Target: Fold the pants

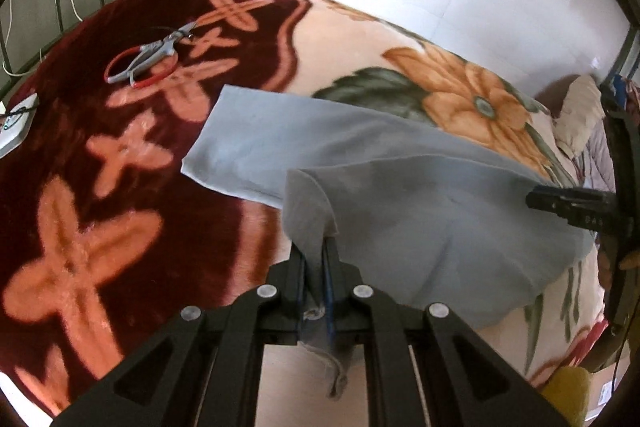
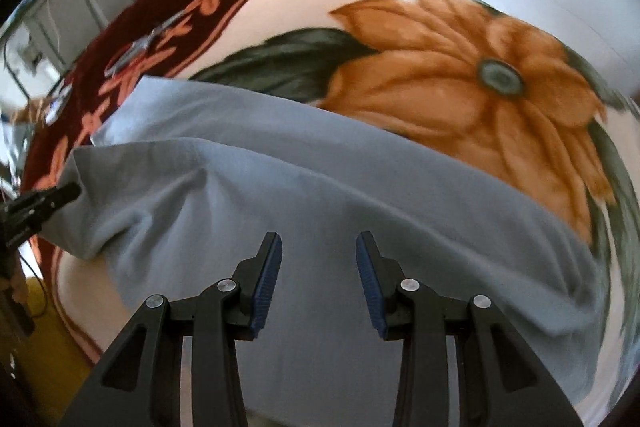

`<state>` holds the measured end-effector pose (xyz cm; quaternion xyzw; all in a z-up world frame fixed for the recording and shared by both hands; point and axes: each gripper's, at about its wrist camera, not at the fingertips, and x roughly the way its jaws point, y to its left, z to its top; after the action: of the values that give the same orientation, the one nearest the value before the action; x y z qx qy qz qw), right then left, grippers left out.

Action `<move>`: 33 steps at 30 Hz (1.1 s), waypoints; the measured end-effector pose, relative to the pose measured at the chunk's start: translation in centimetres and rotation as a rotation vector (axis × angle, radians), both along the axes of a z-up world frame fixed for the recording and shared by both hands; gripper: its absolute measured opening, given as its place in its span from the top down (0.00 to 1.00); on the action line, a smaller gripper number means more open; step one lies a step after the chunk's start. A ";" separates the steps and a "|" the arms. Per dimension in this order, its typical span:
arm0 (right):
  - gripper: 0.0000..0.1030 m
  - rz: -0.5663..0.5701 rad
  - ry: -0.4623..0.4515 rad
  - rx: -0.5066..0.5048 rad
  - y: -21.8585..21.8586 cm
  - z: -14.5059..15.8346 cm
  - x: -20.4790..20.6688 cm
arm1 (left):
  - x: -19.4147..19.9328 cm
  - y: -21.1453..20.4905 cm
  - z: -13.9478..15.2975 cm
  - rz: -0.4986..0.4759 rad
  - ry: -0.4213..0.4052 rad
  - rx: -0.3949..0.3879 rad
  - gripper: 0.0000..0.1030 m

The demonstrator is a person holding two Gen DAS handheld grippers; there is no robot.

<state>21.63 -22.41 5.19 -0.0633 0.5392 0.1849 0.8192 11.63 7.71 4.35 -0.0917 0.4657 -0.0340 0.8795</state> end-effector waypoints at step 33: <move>0.95 0.162 0.026 -0.045 5.8 -3.6 3.4 | 1.4 3.3 -0.5 0.034 -0.028 -0.115 0.94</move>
<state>25.08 -16.62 1.60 -0.1227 0.5470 0.2394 0.7927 13.00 11.00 3.85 -0.1492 0.4492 -0.0472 0.8796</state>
